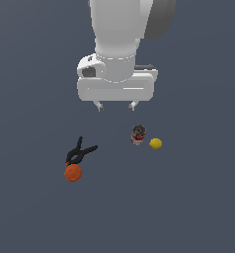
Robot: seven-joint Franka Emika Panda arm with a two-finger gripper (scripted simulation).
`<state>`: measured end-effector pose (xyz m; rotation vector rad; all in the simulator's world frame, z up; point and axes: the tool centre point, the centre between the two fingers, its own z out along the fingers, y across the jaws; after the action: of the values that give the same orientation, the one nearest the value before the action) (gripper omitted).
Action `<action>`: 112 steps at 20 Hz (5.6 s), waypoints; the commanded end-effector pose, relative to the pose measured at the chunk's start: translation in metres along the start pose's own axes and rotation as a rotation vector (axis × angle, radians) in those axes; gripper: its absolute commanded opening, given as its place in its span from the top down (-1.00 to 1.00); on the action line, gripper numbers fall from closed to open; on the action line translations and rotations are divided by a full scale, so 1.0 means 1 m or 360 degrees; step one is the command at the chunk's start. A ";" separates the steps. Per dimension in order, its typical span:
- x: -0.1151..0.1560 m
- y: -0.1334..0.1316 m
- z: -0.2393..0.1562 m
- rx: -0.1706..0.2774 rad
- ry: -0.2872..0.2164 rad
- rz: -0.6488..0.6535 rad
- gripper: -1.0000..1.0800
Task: Pick up a designated object from a clutter of objects.
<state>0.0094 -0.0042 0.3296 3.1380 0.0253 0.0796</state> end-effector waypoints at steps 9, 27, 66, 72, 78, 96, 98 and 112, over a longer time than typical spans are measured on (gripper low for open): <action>0.009 0.002 -0.011 -0.0026 0.0054 0.0007 -0.92; 0.003 -0.015 0.020 -0.0020 0.0039 0.0166 -0.92; -0.095 -0.113 0.194 -0.0024 -0.0076 0.1156 -0.92; -0.098 -0.114 0.197 -0.0026 -0.0079 0.1170 -0.92; -0.099 -0.114 0.206 -0.0025 -0.0079 0.1171 -0.92; -0.101 -0.114 0.247 -0.0025 -0.0079 0.1175 1.00; -0.101 -0.114 0.247 -0.0025 -0.0079 0.1175 1.00; -0.100 -0.105 0.228 -0.0023 -0.0077 0.1174 1.00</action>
<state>-0.0817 0.1013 0.0902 2.9387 -1.1088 -0.0034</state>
